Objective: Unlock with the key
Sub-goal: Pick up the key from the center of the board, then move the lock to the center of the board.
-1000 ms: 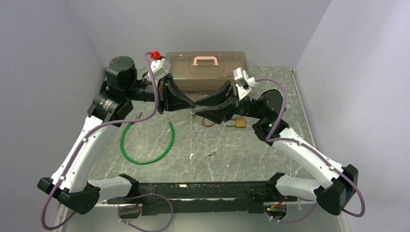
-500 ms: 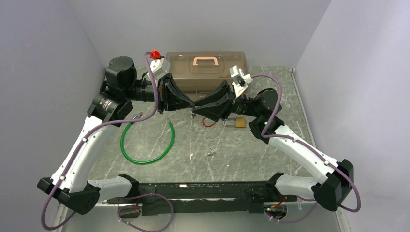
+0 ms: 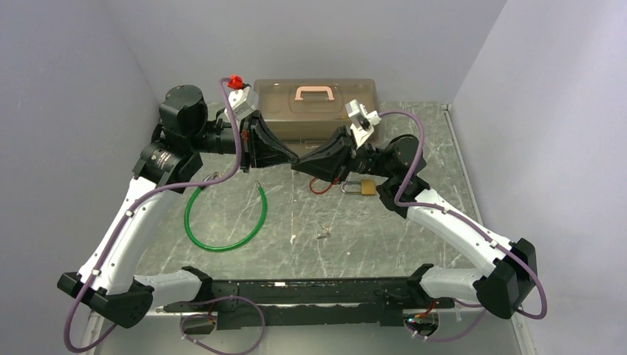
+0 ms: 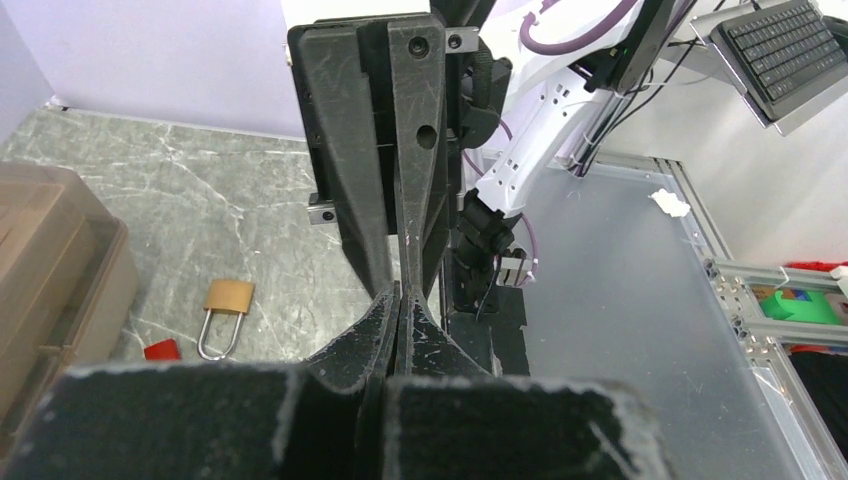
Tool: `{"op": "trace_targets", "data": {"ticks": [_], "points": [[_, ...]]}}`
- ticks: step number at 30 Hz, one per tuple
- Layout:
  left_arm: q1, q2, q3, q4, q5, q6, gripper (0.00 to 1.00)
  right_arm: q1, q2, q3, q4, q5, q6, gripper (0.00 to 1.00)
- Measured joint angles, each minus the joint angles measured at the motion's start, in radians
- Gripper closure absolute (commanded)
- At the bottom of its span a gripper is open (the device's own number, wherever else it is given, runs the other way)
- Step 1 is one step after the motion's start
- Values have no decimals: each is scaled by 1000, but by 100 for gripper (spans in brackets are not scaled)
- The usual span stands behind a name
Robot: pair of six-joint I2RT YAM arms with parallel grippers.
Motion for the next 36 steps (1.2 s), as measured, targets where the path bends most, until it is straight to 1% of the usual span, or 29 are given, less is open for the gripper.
{"op": "trace_targets", "data": {"ticks": [14,15,17,19,20,22,26,29,32,36], "points": [[8,-5,-7,0,-7,-8,100,0,0,-4,19,-16,12,100],[8,-6,-9,0,-6,-9,98,-1,-1,-4,19,-20,13,100],[8,-8,-14,0,-6,-12,83,-5,-3,-6,19,-32,18,100],[8,-9,-16,-5,-8,-16,59,-10,-6,-9,8,-45,21,100],[8,-10,-16,-5,-11,-11,51,-14,-10,-11,-9,-55,21,100],[12,-12,-14,-19,-28,-4,39,-23,-26,-18,-61,-68,11,100],[21,-3,18,-105,-81,61,29,-35,-98,-48,-243,-75,-51,100],[32,31,67,-172,-114,139,28,-40,-176,-84,-391,-61,-111,100],[40,97,114,-266,-151,289,23,-45,-264,-122,-542,-19,-167,100],[39,237,131,-413,-220,520,22,-58,-381,-174,-700,73,-207,100]]}}
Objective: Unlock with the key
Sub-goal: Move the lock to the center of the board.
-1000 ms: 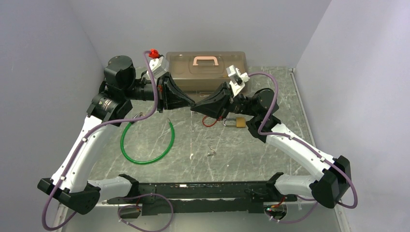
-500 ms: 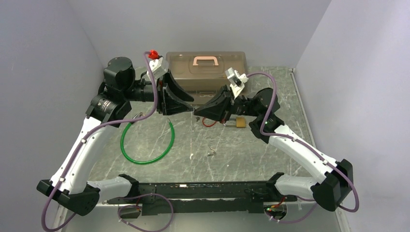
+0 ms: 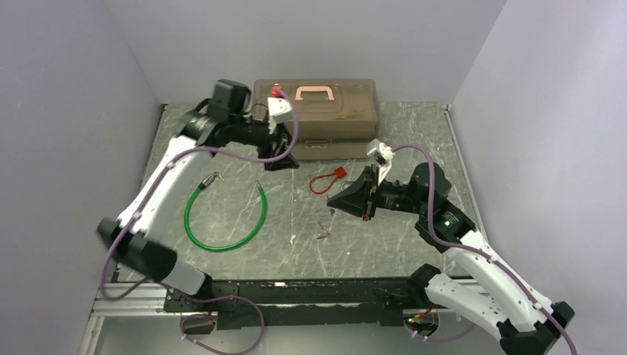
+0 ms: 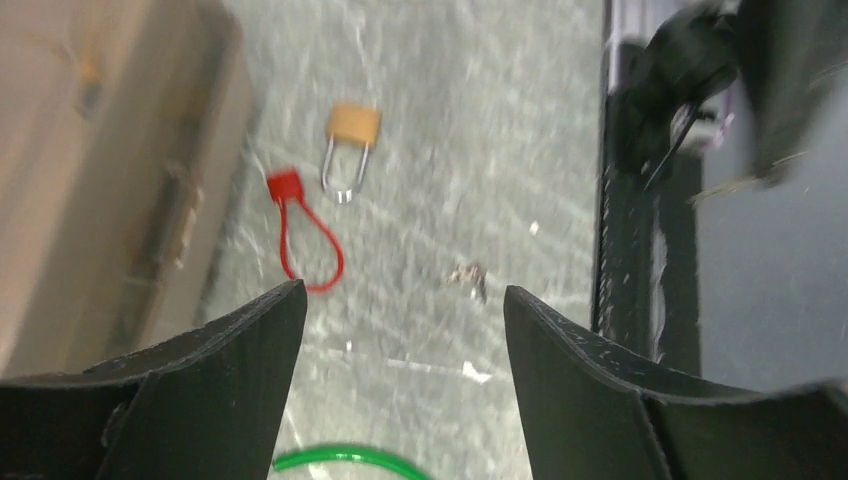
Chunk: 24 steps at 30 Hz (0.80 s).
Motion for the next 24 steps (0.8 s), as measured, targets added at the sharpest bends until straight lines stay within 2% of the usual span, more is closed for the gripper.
{"op": "trace_targets", "data": {"ticks": [5,7,11,15,19,21,24], "points": [[-23,285,27,-129,-91,178,19,-13,-104,-8,-172,137,-31,100],[-52,395,25,-130,-140,207,16,-18,-139,-8,-226,193,-43,100],[-138,497,-16,-72,-247,216,16,-24,-194,-8,-284,279,-56,100],[-221,557,-24,22,-334,216,25,-28,-240,-8,-304,352,-71,100],[-242,612,-25,112,-411,219,46,-28,-265,-8,-309,395,-82,100],[-237,640,-25,147,-450,222,47,-28,-267,-8,-309,408,-88,100],[-230,666,-41,196,-496,232,44,-28,-272,-8,-308,425,-91,100]]}}
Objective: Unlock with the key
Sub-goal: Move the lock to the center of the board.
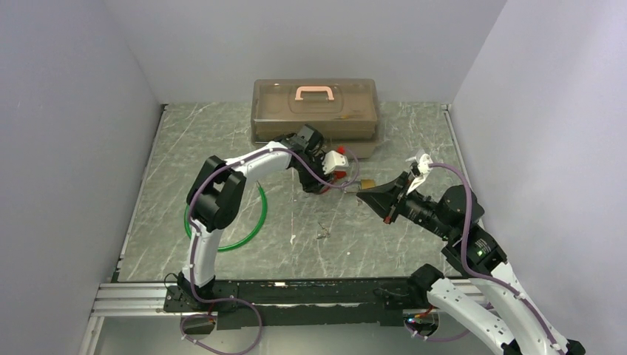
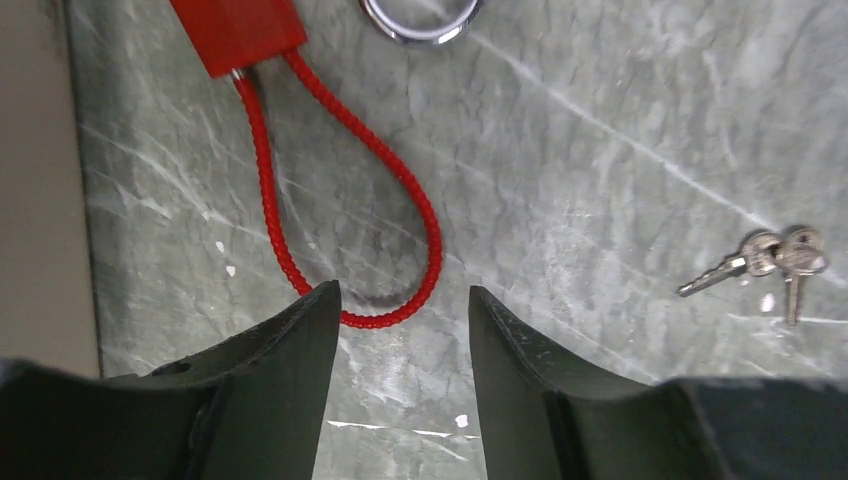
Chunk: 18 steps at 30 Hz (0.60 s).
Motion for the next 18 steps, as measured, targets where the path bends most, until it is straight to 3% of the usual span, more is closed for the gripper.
{"op": "trace_targets", "data": {"ticks": [9,18], "points": [[-17,2,-108,52,-28,166,48,0,-12,0,2,4,-3,100],[-36,2,-112,11,-16,317,84,0,-10,0,3,3,-3,100]]}}
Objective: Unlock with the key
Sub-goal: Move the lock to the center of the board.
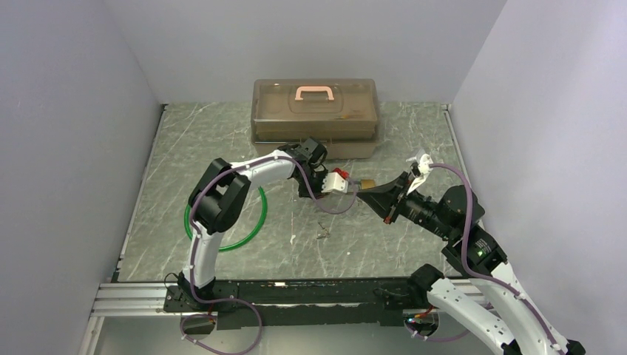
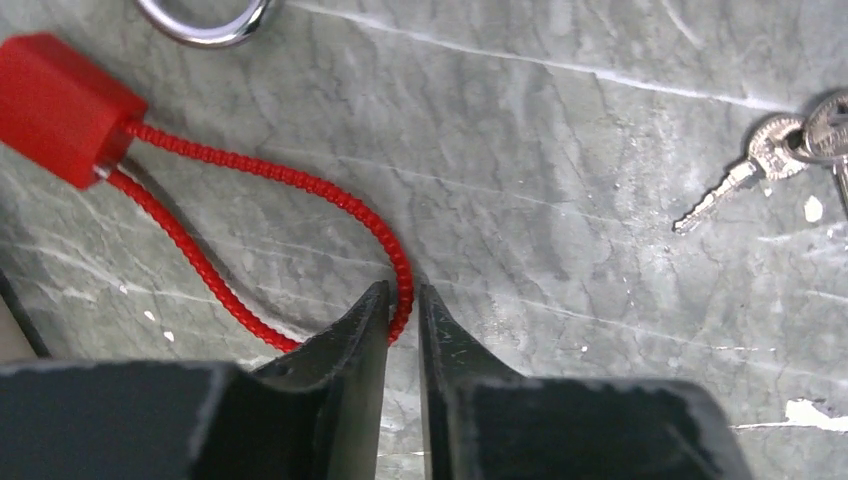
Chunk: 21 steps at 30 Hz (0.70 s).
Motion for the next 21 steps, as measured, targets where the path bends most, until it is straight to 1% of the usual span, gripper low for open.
{"op": "trace_targets", "data": {"ticks": [4,9,13,14,17,20,21], "points": [[-17,-19,-28,3,-8,71,94,0,7,0,1,-4,0,100],[-31,-86,-119,10,-35,125,95,0,13,0,6,-7,0,100],[-33,-205,-269,-52,-56,152,93,0,16,0,18,-12,4,100],[-33,-233,-300,-74,-60,158,90,0,18,0,22,-15,5,100],[-33,-336,-415,-159,-79,185,77,0,30,0,31,-29,10,100],[-33,-428,-525,-227,-108,214,57,0,50,0,39,-41,17,100],[-33,-459,-564,-248,-121,225,46,0,57,0,40,-45,20,100]]}}
